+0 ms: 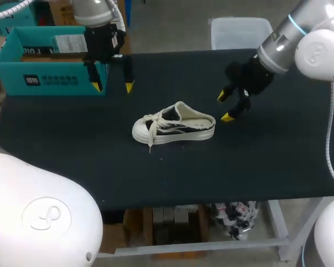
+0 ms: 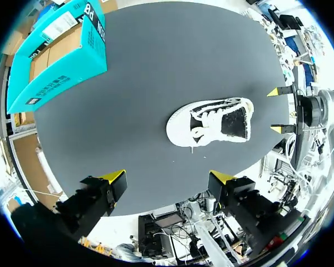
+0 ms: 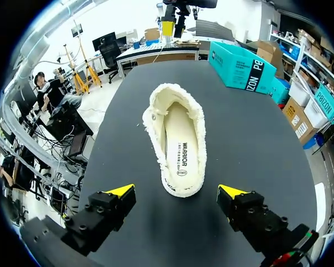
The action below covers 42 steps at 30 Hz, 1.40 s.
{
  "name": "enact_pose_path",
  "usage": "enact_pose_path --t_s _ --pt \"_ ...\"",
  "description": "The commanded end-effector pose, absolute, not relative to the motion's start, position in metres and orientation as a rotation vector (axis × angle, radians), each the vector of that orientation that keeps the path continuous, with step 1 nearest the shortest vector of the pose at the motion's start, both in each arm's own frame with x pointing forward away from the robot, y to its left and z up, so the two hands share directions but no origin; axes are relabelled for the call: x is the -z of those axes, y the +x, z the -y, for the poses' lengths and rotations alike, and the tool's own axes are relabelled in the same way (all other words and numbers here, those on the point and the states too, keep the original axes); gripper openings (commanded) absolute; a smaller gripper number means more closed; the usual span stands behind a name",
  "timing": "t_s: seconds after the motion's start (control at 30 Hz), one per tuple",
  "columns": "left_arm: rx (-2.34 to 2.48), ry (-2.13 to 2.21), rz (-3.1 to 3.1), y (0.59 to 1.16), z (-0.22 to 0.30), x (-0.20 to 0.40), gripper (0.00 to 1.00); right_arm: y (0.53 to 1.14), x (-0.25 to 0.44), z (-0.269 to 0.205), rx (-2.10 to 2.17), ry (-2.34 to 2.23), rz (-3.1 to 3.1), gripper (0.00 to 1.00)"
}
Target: Open the shoe tongue, take the insole out of the shoe, put the insole back into the shoe, and pack the shoe into the shoebox
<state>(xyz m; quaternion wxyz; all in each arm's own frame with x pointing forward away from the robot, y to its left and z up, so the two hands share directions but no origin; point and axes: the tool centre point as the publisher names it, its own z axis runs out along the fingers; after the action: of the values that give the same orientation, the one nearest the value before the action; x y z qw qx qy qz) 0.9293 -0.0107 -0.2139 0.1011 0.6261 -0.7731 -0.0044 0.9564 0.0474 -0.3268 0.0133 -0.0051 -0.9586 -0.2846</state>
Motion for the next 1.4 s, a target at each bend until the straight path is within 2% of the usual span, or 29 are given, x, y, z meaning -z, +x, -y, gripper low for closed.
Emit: enact_pose_path --t_s 0.03,0.6,1.4 --pt "-0.054 1.922 2.281 0.915 0.02 0.215 1.0 0.963 0.343 -0.049 0.934 -0.016 2.961 1.0" --pt "-0.04 2.037 2.271 0.902 0.078 0.212 1.0 0.984 0.383 -0.062 1.047 -0.034 2.891 1.0" --pt "-0.008 2.003 2.288 0.906 0.092 0.223 1.0 0.972 0.407 -0.069 1.167 -0.115 2.856 1.0"
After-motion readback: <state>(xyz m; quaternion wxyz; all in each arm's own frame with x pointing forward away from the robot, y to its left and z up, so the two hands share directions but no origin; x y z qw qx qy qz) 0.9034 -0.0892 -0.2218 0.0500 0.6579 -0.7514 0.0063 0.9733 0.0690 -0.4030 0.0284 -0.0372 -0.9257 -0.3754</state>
